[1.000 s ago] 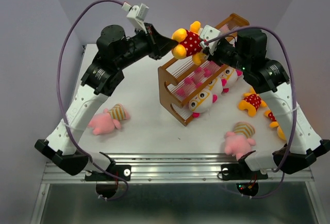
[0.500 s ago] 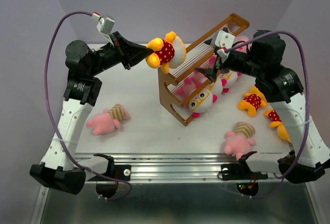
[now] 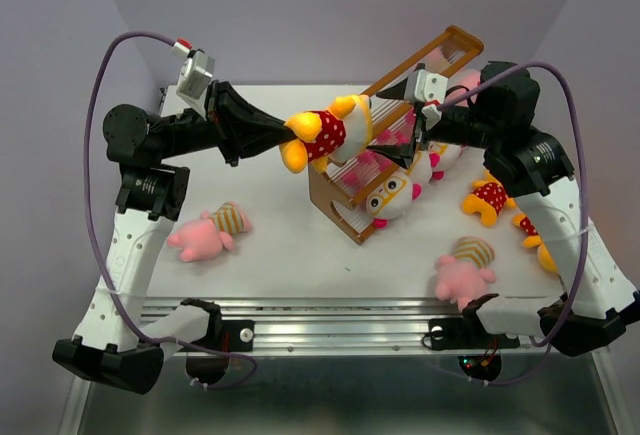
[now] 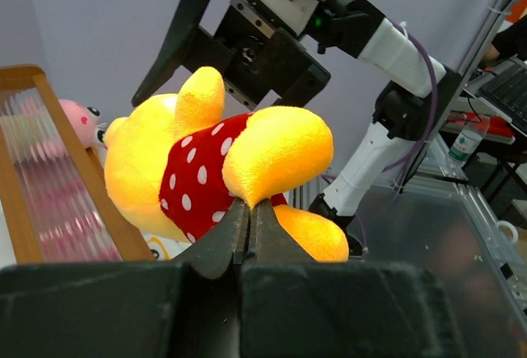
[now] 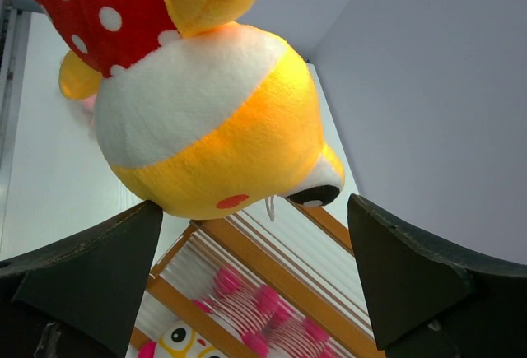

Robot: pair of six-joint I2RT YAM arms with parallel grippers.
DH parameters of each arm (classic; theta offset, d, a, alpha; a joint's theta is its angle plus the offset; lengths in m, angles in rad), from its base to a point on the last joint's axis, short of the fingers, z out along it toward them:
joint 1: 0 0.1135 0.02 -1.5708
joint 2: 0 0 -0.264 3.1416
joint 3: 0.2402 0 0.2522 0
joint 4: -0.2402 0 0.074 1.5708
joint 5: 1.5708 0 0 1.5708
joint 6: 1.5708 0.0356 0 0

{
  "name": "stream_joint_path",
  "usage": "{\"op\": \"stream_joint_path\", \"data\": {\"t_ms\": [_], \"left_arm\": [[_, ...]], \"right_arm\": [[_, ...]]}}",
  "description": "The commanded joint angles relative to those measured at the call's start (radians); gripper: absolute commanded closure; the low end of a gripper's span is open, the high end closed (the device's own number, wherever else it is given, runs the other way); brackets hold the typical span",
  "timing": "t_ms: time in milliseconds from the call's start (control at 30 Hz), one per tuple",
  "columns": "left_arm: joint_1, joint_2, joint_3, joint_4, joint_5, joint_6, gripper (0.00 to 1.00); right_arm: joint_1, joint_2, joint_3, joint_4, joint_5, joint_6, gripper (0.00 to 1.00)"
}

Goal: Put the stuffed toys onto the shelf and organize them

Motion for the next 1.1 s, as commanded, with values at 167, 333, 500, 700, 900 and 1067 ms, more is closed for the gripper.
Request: {"op": "stream_joint_path", "data": {"t_ms": [167,333,500,700,900,1067], "left_arm": [[-0.001,-0.066,-0.051,0.134,0.085,-0.055,1.0],[-0.003,-0.058,-0.045,0.16,0.082,-0.069,1.0],[-0.001,-0.041,-0.04,0.175,0.077,-0.069,1.0],[-0.003,-0.021,-0.039,0.203,0.065,-0.083,1.0],[0.037,-0.023,-0.01,0.046,-0.065,0.028,0.95],[0.059,-0.047,0.089,-0.275,-0.376,0.236,0.28]], "right_arm": [[-0.019,0.019,0.033,0.066,-0.228,0.032,0.04],[-0.019,0.045,0.036,0.106,-0.428,0.164,0.07],[-0.019,0.034,0.001,0.221,-0.465,0.319,0.1],[-0.019,0.031,-0.05,0.379,-0.522,0.497,0.48],[-0.019,-0.003,-0.056,0.354,-0.294,0.483,0.87],[-0.028,-0.055,-0.079,0.342,0.091,0.471,0.99]]}}
